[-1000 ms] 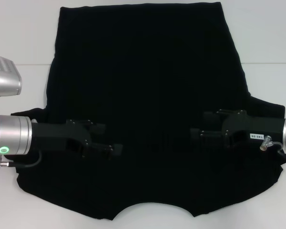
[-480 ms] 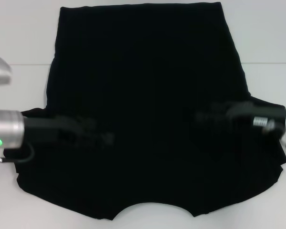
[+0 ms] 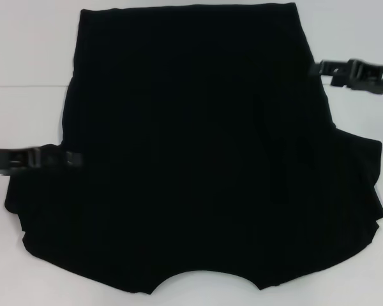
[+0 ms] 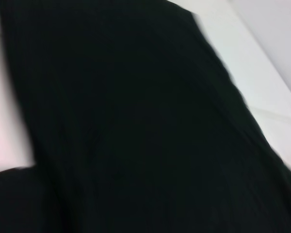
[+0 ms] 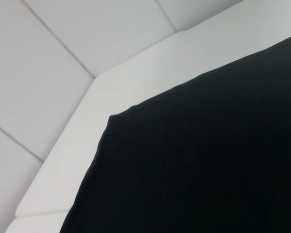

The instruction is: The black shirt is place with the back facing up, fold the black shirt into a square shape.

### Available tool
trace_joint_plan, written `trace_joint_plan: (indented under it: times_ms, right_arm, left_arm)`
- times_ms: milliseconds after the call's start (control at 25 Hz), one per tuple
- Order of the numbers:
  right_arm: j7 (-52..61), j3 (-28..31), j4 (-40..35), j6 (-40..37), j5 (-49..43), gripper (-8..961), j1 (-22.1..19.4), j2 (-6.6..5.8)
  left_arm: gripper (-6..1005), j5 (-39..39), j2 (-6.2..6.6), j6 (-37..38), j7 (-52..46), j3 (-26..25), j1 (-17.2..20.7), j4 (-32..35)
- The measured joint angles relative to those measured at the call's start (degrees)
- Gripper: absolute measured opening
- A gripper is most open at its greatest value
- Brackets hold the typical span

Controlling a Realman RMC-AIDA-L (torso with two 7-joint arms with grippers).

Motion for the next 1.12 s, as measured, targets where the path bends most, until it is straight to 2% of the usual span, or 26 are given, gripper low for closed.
trace_joint_plan:
  times_ms: [160, 400, 800, 1120]
  right_arm:
    - [1.5, 0.0, -0.5, -0.2, 0.0, 806, 0.2, -0.46]
    - [1.7, 0.1, 0.2, 0.6, 0.0, 806, 0.2, -0.49]
    - [1.8, 0.0, 0.2, 0.9, 0.0, 806, 0.2, -0.49]
    - [1.8, 0.0, 0.2, 0.6, 0.0, 806, 0.1, -0.49]
  left_arm:
    - [580, 2.3, 0.80, 0.1, -5.1, -6.5, 0.5, -0.2]
    - [565, 9.6, 1.08, 0.0, -9.3, -11.1, 1.5, 0.0]
    - [563, 13.1, 0.70, -0.9, -11.0, -12.0, 2.7, -0.4]
    - [469, 14.1, 0.61, -2.1, -12.0, -12.0, 2.8, -1.2]
